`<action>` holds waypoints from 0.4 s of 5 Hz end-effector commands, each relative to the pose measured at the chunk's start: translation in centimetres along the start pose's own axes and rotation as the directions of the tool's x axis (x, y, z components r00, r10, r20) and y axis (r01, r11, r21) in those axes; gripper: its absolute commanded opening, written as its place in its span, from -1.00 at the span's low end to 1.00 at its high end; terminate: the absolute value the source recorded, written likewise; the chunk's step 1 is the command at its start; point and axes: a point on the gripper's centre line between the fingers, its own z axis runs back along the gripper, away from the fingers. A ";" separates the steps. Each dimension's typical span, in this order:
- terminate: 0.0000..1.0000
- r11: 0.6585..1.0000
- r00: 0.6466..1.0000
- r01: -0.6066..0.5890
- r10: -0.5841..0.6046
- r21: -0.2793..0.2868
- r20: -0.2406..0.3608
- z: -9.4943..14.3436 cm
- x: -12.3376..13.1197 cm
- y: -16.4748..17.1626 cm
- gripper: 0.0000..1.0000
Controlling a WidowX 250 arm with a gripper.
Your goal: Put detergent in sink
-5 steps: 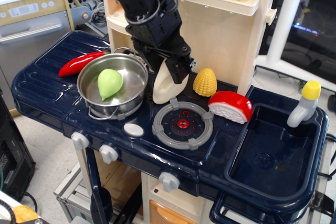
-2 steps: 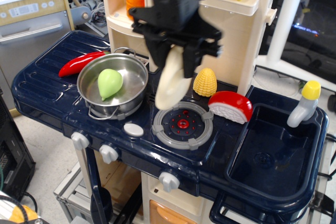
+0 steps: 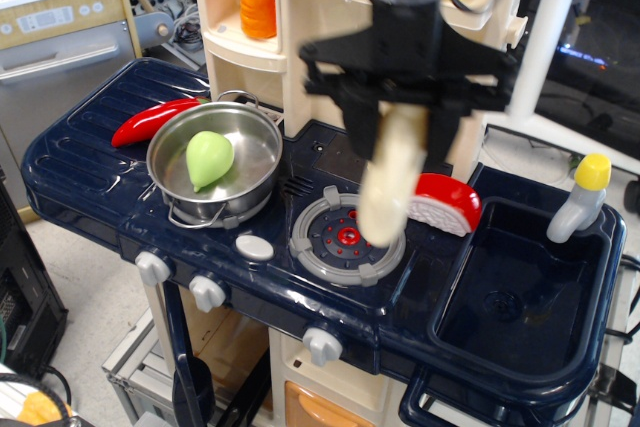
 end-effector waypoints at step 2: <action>-1.00 0.974 0.983 -0.180 0.185 -0.140 0.020 -4.5 -0.3 -3.2 -1.00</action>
